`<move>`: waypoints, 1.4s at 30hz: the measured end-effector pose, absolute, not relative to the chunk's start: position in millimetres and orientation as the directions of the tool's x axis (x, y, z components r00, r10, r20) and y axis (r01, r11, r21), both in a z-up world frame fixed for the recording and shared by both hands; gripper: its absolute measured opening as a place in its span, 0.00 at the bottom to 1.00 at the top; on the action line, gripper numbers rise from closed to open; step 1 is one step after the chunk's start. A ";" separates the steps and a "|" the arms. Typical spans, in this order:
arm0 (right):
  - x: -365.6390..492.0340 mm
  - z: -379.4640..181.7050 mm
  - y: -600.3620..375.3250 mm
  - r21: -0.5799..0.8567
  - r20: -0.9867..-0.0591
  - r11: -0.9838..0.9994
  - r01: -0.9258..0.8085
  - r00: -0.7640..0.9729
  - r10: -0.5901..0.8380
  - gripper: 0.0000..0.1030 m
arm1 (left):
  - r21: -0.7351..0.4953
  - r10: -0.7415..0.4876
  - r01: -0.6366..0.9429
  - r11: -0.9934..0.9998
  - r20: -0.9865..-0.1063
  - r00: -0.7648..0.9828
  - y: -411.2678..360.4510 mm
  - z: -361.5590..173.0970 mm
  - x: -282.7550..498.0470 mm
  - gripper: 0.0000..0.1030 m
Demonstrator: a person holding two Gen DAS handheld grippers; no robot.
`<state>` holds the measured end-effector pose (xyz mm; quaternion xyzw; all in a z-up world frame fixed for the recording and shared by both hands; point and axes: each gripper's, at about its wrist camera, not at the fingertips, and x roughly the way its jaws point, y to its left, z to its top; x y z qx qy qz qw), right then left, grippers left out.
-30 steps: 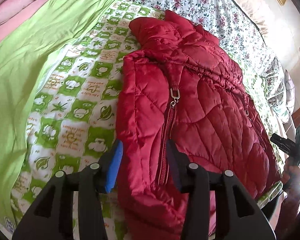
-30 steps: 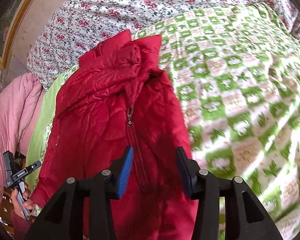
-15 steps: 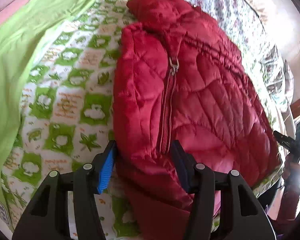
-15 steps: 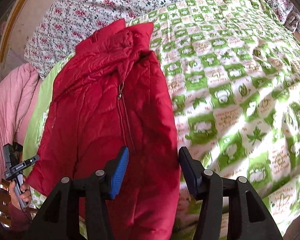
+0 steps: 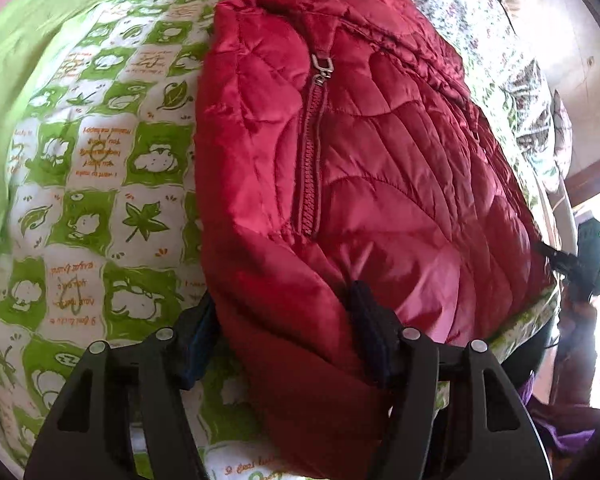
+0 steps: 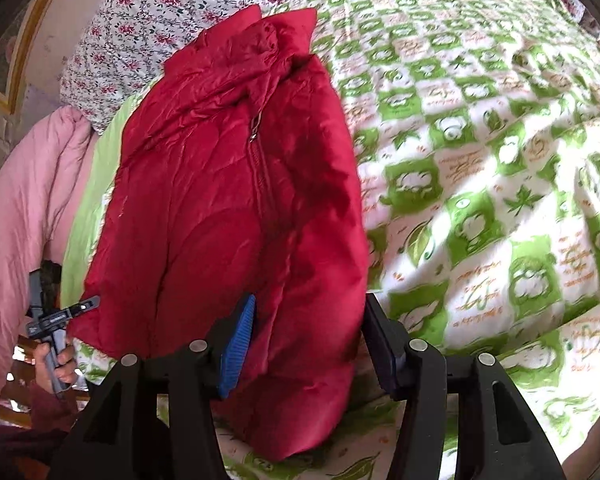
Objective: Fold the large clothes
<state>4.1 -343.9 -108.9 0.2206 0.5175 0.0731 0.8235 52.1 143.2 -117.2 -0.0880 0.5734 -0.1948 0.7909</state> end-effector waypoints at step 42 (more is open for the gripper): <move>-17.9 -74.9 -331.1 0.657 -0.611 0.751 -0.068 0.537 0.582 0.17 | -0.444 -0.567 0.355 0.823 -0.687 0.454 142.0 -33.0 26.0 0.17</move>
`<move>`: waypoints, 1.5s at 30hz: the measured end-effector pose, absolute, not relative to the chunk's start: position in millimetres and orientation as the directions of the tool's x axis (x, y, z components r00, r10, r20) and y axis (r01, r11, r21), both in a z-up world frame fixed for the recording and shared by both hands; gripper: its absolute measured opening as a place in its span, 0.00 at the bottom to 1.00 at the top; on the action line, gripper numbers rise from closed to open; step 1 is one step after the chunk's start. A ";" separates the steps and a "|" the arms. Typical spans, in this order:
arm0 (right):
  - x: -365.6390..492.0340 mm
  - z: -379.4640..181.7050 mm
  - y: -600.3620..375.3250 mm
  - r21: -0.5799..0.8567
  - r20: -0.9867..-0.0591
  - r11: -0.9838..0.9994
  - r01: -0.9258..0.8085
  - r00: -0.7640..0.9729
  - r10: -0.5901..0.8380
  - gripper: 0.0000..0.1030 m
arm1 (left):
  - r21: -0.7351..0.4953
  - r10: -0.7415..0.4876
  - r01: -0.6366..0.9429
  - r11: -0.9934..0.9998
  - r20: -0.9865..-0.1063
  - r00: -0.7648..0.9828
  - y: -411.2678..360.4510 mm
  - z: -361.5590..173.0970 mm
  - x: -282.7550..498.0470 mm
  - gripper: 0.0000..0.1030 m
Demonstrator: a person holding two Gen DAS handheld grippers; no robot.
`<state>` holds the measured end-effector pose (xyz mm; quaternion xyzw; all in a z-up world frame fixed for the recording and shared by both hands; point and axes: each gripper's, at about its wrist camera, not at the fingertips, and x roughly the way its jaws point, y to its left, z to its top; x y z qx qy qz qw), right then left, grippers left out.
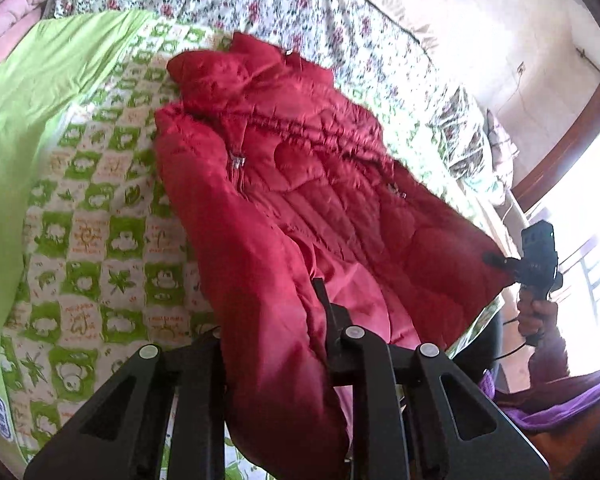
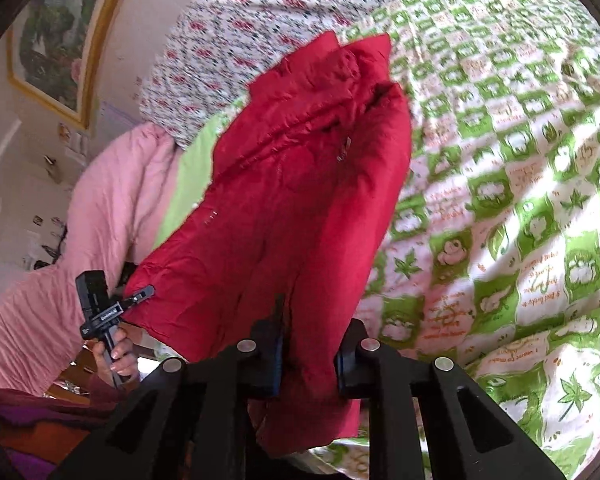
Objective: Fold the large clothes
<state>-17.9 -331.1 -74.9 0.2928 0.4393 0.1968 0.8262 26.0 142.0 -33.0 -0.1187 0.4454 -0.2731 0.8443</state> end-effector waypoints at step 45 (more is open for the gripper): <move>319.1 -58.8 -386.8 0.743 -0.476 0.648 0.168 0.813 0.335 0.16 | -0.541 -0.496 0.119 0.832 -0.631 0.597 119.3 -13.6 388.0 0.18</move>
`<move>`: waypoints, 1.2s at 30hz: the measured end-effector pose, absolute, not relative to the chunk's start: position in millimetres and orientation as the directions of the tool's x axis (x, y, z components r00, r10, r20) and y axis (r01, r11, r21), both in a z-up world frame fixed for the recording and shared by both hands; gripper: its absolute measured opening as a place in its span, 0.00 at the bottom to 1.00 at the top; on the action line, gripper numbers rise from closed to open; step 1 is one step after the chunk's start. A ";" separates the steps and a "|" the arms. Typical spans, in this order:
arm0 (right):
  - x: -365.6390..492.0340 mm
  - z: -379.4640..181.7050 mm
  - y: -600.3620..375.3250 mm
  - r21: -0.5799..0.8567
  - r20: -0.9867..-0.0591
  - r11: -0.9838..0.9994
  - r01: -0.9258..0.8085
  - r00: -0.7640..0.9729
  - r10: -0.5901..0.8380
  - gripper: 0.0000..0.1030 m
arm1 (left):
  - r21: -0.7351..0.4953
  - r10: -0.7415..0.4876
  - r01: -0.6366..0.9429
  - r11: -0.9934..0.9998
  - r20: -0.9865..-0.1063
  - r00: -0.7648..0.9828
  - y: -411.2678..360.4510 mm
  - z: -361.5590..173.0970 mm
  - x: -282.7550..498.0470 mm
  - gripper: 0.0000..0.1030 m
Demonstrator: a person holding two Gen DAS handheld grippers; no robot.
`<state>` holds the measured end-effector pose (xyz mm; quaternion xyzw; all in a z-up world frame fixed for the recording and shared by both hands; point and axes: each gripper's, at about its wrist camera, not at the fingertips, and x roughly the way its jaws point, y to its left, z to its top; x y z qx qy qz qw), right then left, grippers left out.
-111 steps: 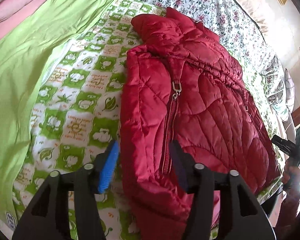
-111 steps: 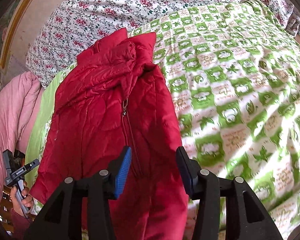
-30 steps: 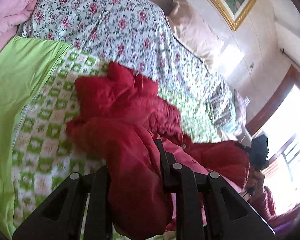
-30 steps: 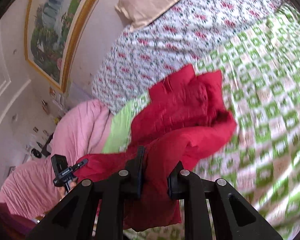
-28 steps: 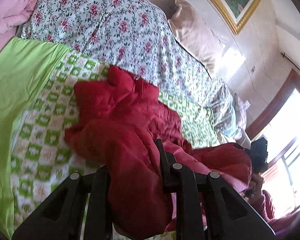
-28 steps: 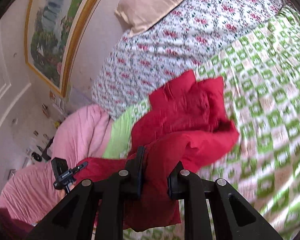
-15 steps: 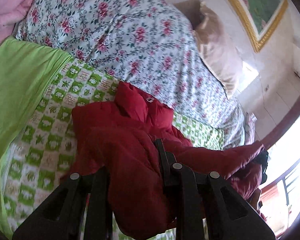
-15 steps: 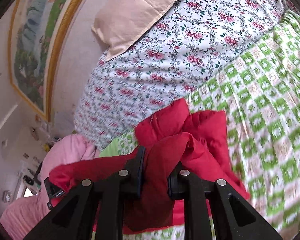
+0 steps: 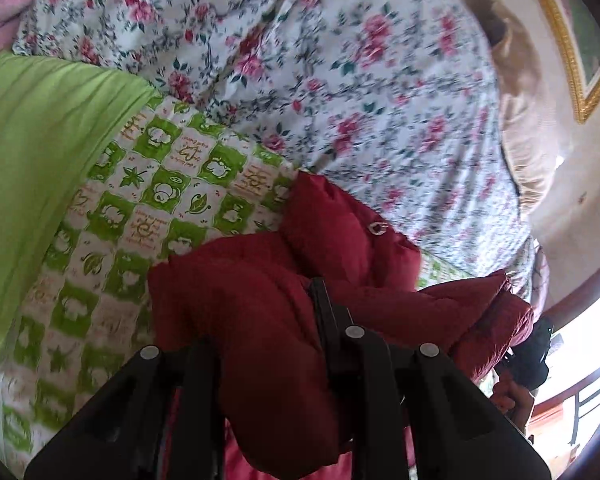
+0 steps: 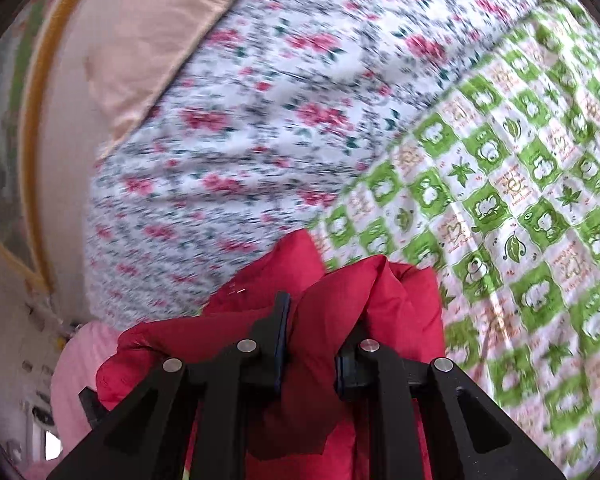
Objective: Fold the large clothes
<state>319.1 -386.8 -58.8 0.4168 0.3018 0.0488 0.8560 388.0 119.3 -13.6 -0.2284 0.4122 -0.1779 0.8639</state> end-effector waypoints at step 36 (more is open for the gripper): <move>427.1 -119.2 -352.8 0.595 -0.608 0.699 0.396 0.791 0.070 0.21 | -0.354 -0.570 0.459 0.815 -0.630 0.528 18.2 21.0 335.2 0.29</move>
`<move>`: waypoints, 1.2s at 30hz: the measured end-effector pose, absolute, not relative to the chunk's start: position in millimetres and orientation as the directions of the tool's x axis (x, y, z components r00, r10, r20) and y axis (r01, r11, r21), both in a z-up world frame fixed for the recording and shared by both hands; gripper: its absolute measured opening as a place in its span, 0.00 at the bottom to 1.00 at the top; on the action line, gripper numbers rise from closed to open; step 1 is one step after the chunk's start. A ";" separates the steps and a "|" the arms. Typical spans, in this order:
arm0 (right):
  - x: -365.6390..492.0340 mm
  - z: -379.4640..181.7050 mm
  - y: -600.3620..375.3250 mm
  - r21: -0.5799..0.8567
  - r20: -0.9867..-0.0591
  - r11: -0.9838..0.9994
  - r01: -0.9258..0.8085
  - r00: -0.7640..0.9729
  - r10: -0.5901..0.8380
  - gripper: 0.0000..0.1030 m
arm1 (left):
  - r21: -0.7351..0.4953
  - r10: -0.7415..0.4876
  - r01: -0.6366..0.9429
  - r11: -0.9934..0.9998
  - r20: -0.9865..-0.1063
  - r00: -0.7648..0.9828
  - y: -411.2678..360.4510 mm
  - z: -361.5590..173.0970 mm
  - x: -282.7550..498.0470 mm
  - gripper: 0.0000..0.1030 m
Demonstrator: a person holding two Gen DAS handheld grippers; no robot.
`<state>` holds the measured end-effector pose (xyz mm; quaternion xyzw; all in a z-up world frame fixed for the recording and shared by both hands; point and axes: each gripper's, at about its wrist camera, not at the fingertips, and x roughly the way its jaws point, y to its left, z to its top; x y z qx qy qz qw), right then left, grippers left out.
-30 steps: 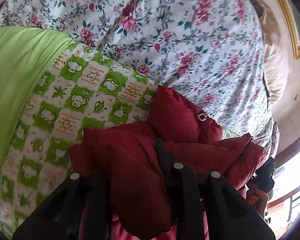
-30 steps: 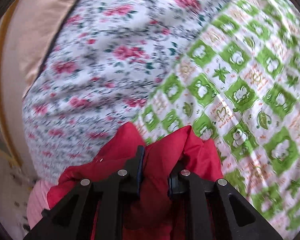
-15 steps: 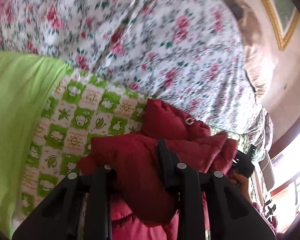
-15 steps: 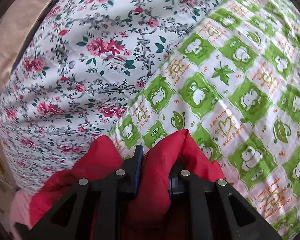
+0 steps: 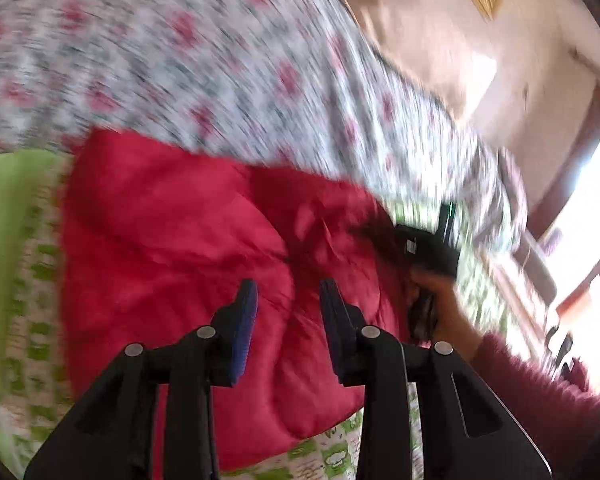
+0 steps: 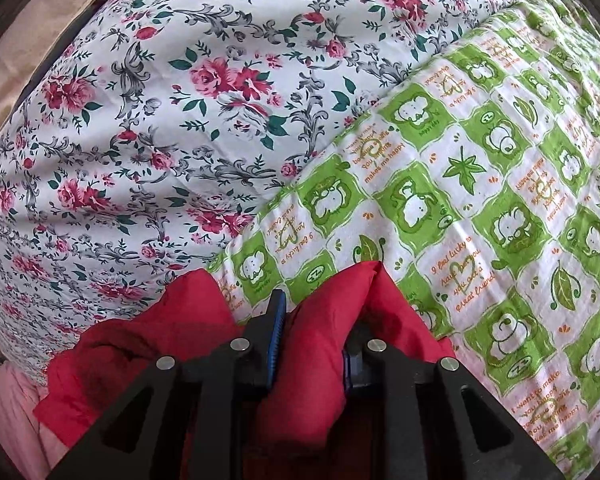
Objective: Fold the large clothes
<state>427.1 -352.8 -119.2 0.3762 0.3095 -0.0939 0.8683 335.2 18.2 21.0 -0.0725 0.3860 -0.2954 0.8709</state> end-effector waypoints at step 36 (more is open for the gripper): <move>453.0 -89.3 -271.5 0.291 -0.703 0.957 0.003 0.679 0.212 0.53 | -0.198 -0.209 0.081 0.977 -0.809 0.549 46.7 -63.2 483.3 0.02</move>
